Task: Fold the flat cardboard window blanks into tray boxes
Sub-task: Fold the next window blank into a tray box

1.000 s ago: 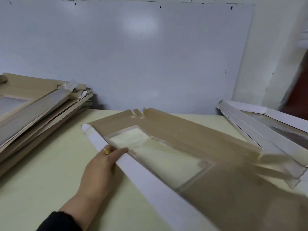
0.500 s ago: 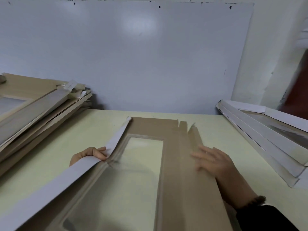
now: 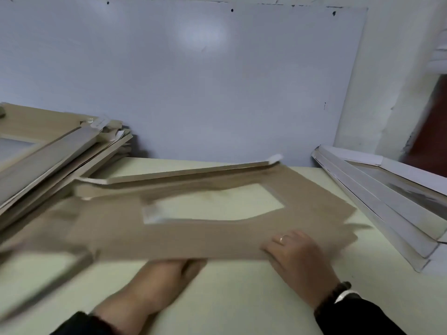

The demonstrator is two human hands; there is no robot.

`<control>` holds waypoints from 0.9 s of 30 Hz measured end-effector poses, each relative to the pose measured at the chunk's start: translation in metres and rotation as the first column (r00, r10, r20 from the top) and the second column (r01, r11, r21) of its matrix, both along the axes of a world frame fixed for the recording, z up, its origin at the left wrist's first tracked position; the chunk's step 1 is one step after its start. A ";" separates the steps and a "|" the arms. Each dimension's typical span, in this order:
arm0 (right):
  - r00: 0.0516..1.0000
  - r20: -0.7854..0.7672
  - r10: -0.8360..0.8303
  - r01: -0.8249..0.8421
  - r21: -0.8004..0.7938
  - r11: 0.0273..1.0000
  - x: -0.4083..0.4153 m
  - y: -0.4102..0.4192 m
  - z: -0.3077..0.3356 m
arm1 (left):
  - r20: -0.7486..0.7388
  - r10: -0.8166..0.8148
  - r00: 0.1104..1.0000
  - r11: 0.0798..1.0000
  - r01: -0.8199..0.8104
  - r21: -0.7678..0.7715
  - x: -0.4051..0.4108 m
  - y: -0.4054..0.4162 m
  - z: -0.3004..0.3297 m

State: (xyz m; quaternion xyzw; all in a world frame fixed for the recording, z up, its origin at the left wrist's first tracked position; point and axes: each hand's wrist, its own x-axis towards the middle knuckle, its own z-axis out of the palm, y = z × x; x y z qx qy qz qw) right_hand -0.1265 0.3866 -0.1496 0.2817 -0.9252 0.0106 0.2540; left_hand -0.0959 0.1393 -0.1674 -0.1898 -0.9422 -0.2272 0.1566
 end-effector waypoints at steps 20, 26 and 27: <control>0.895 0.446 0.032 -0.075 0.079 0.994 -0.008 -0.004 -0.017 | 0.270 0.202 0.941 0.937 -0.105 -0.334 -0.009 -0.046 0.000; 0.881 0.469 -0.064 -0.010 0.154 0.988 -0.007 0.050 -0.013 | 0.349 0.144 0.926 0.988 -0.114 -0.104 -0.007 -0.101 0.004; 0.880 0.468 -0.081 0.008 0.156 0.988 -0.006 0.057 -0.012 | 0.366 0.126 0.922 0.992 -0.119 -0.043 -0.006 -0.107 0.005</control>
